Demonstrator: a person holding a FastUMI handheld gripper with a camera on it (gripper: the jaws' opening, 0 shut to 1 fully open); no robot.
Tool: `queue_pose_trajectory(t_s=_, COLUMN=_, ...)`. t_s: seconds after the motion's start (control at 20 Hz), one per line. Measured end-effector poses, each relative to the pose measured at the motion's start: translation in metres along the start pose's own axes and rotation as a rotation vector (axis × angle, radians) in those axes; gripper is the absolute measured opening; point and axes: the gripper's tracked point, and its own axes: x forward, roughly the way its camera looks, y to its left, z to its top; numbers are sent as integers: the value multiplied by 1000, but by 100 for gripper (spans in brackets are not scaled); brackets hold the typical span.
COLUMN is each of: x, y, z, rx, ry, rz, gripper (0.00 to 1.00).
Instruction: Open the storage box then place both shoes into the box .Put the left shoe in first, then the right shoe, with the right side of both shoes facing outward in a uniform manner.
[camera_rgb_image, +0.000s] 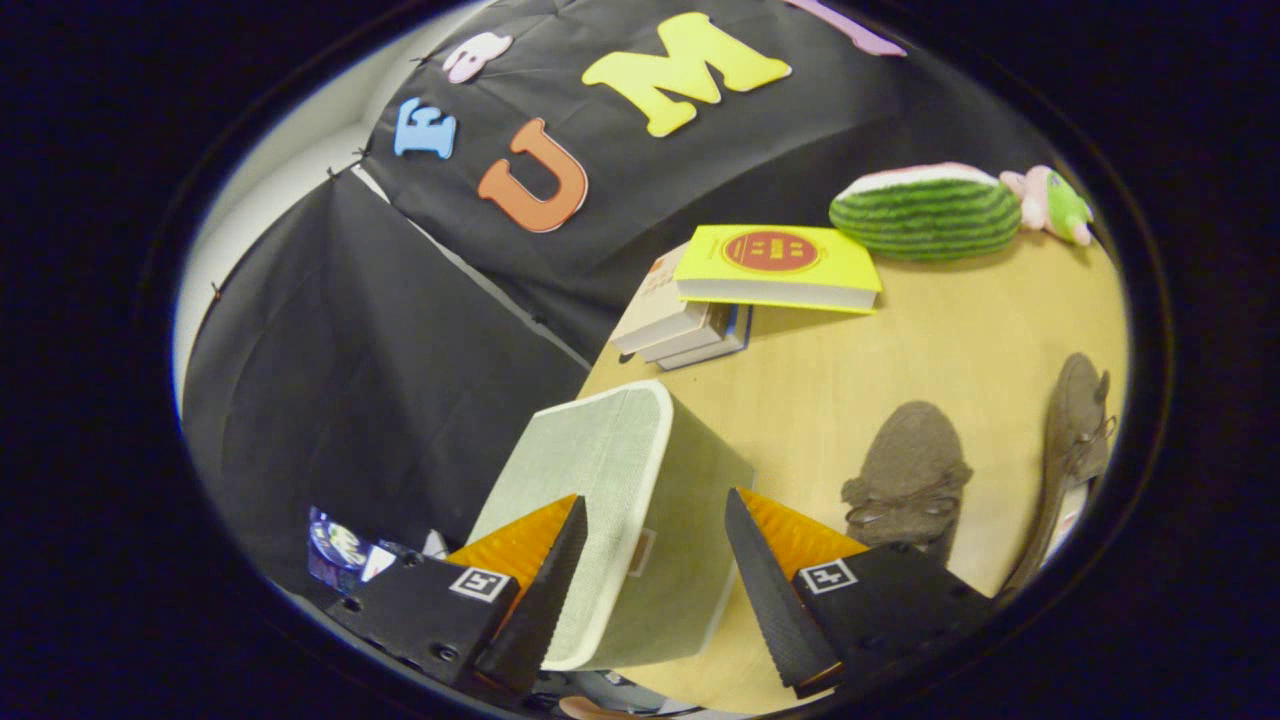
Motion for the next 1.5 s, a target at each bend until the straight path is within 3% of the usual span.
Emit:
queue_pose_trajectory(t_s=0.2, x=12, y=10, z=-8, rx=101, ry=74, rz=128, gripper=77)
queue_pose_trajectory(t_s=0.3, x=15, y=15, z=-14, rx=132, ry=112, rz=173, gripper=65)
queue_pose_trajectory(t_s=0.5, x=18, y=16, z=-14, rx=191, ry=116, rz=215, gripper=42)
queue_pose_trajectory(t_s=0.7, x=14, y=21, z=-15, rx=137, ry=105, rz=243, gripper=19)
queue_pose_trajectory(t_s=1.0, x=7, y=36, z=-7, rx=43, ry=82, rz=209, gripper=10)
queue_pose_trajectory(t_s=1.5, x=1, y=120, z=20, rx=-16, ry=57, rz=223, gripper=9)
